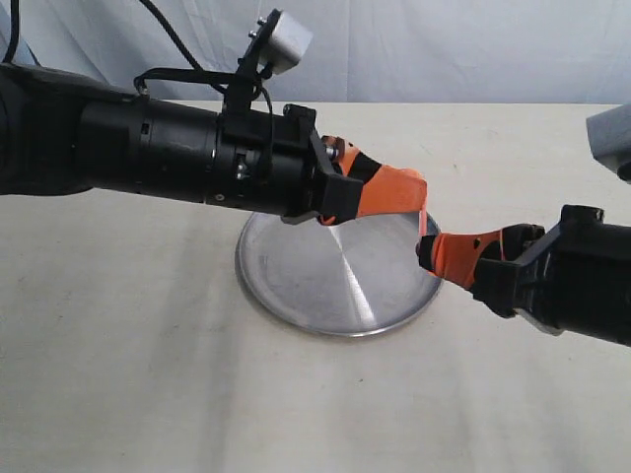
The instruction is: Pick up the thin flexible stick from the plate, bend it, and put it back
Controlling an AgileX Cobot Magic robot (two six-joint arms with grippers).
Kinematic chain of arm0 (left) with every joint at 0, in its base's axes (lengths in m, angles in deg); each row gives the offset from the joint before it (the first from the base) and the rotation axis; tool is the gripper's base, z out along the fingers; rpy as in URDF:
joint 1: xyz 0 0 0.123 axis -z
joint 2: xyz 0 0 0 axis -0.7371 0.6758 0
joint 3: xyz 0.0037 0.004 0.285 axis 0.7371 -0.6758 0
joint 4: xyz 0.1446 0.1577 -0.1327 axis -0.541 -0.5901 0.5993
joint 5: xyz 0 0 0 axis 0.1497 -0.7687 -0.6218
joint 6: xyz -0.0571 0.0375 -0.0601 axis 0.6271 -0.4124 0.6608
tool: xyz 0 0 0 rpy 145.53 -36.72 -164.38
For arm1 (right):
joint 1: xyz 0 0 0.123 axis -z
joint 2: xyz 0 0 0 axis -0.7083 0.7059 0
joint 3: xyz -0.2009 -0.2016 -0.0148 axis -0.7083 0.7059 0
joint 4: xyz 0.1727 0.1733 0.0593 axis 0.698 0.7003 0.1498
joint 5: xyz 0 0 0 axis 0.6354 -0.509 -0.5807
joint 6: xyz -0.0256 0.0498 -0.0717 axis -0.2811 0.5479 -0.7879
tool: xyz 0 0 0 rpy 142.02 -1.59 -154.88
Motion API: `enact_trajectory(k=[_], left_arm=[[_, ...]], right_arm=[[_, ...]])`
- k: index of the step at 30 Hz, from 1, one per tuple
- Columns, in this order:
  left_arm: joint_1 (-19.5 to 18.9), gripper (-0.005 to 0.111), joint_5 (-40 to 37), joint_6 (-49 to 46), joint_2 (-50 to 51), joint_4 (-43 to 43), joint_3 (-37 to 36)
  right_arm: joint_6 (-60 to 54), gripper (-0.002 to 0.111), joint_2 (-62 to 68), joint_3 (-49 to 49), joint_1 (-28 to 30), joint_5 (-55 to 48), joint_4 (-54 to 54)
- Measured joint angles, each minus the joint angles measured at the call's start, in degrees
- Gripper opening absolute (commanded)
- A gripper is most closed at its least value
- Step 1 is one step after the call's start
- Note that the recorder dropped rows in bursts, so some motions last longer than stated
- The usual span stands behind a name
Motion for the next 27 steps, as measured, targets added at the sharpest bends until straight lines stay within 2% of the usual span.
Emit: enact_trajectory(k=[12,27], left_arm=[[-0.03,0.000,0.00,-0.23,0.33,-0.51,0.00],[-0.03,0.000,1.09,0.42,0.33,-2.10,0.00]], right_arm=[[-4.98,-0.001,2.62,0.00,-2.97,1.26,6.83],[-6.32,-0.001,6.80,-1.75,-4.69,0.94,7.88]])
